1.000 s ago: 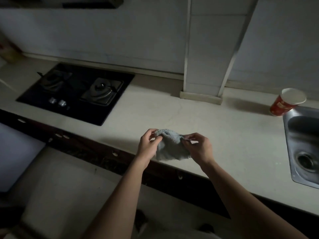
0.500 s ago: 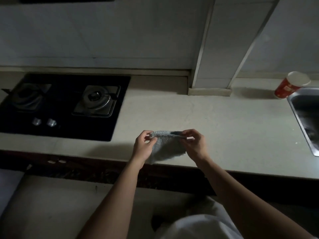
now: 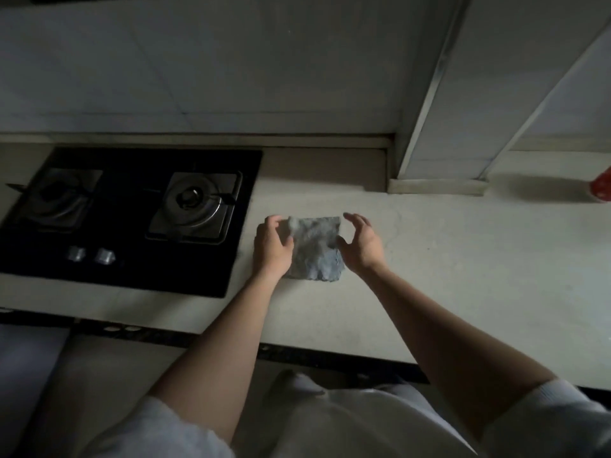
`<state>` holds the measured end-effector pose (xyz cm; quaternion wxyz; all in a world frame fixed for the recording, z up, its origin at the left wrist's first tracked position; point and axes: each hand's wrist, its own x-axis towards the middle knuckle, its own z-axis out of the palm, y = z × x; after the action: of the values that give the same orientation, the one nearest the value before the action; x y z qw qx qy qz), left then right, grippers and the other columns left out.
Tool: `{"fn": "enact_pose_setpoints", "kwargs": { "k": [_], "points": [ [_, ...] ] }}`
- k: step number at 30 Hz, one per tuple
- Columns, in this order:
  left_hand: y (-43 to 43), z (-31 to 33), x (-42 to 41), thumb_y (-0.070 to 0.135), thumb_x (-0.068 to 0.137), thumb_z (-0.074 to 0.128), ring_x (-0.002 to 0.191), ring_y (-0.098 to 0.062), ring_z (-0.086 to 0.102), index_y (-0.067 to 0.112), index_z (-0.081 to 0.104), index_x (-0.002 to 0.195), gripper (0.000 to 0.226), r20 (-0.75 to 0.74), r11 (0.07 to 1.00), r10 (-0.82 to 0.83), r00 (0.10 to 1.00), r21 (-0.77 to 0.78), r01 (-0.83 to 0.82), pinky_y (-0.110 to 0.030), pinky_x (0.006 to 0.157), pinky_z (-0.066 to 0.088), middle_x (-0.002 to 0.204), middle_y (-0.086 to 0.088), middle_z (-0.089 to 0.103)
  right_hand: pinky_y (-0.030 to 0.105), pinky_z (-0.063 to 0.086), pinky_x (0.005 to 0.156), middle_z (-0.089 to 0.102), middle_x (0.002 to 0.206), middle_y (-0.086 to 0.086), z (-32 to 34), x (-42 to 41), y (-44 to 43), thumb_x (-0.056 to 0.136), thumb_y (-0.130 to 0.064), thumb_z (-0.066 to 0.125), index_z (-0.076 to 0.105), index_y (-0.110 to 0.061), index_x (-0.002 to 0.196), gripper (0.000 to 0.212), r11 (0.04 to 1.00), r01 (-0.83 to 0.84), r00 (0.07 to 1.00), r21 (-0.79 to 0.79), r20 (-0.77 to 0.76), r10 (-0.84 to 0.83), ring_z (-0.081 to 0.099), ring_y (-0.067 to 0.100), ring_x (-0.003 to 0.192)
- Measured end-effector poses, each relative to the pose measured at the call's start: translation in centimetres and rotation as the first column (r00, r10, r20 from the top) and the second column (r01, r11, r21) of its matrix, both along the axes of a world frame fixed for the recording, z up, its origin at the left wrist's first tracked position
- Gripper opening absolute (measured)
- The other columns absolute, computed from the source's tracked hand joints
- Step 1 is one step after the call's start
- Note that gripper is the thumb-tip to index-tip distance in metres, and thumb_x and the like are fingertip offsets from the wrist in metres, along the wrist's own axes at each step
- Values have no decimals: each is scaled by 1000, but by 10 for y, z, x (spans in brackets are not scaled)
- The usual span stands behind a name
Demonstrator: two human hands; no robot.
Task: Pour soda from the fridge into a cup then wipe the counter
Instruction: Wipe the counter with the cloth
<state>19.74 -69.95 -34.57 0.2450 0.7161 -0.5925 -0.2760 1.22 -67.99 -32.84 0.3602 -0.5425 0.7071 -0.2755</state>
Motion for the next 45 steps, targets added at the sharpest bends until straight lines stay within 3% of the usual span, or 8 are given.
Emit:
{"fn": "enact_pose_setpoints", "kwargs": {
  "k": [3, 8, 12, 16, 22, 30, 34, 45],
  "points": [
    [4, -13, 4, 1, 84, 64, 119, -29, 54, 14, 54, 130, 49, 187, 965, -263, 946, 44, 260, -38, 100, 45, 130, -10, 55, 21, 40, 93, 56, 133, 11, -14, 10, 7, 90, -11, 61, 59, -10, 129, 39, 991, -119, 986, -66, -127, 110, 57, 27, 117],
    [0, -36, 13, -12, 84, 53, 132, -25, 47, 14, 42, 145, 67, 257, 846, -532, 807, 207, 492, -35, 109, 40, 150, -3, 39, 35, 48, 97, 54, 133, 14, -47, 46, 20, 90, -3, 51, 56, -7, 131, 42, 974, -222, 939, 46, -258, 226, 54, 32, 117],
    [-17, -46, 19, -12, 85, 49, 140, -26, 38, 11, 32, 150, 71, 252, 787, -617, 745, 210, 581, -34, 115, 32, 159, -5, 22, 41, 31, 116, 31, 155, 16, -55, 67, 15, 94, -5, 42, 35, -10, 149, 55, 968, -218, 912, 127, -328, 248, 29, 33, 142],
    [-30, -53, 21, -3, 87, 56, 144, -29, 32, 9, 25, 152, 73, 251, 779, -626, 738, 246, 577, -33, 117, 26, 162, -7, 14, 44, 23, 119, 13, 162, 8, -58, 76, 6, 96, -14, 48, 18, -20, 154, 66, 951, -229, 847, 209, -439, 301, 11, 29, 149],
    [-31, -56, 23, 27, 92, 56, 144, -29, 31, 15, 21, 155, 73, 286, 784, -618, 732, 294, 547, -38, 117, 25, 164, -3, 10, 48, 22, 119, 16, 161, 9, -53, 84, 5, 95, -15, 47, 24, -16, 153, 63, 960, -175, 869, 219, -424, 255, 9, 31, 149],
    [-28, -57, 17, 29, 89, 63, 146, -26, 27, 16, 24, 155, 77, 258, 800, -591, 764, 305, 516, -39, 119, 25, 164, 0, 11, 44, 17, 120, 15, 161, 11, -54, 78, 2, 95, -17, 48, 25, -16, 152, 61, 959, -207, 868, 196, -416, 272, 8, 33, 148],
    [-37, -60, 5, 15, 84, 67, 146, -24, 28, 11, 33, 151, 76, 234, 824, -555, 799, 288, 488, -35, 120, 25, 162, -4, 20, 47, 15, 121, 15, 160, 10, -61, 68, -7, 94, -24, 51, 28, -18, 150, 62, 958, -219, 879, 183, -388, 275, 6, 33, 149],
    [-69, -63, -65, 18, 84, 69, 147, -30, 25, 7, 32, 151, 77, 384, 907, -413, 826, 257, 333, -36, 120, 21, 161, -9, 20, 41, 8, 121, 5, 163, 9, -67, -3, -55, 97, -31, 50, 18, -16, 153, 66, 909, -362, 840, 206, -352, 414, -2, 32, 150]
  ]
}}
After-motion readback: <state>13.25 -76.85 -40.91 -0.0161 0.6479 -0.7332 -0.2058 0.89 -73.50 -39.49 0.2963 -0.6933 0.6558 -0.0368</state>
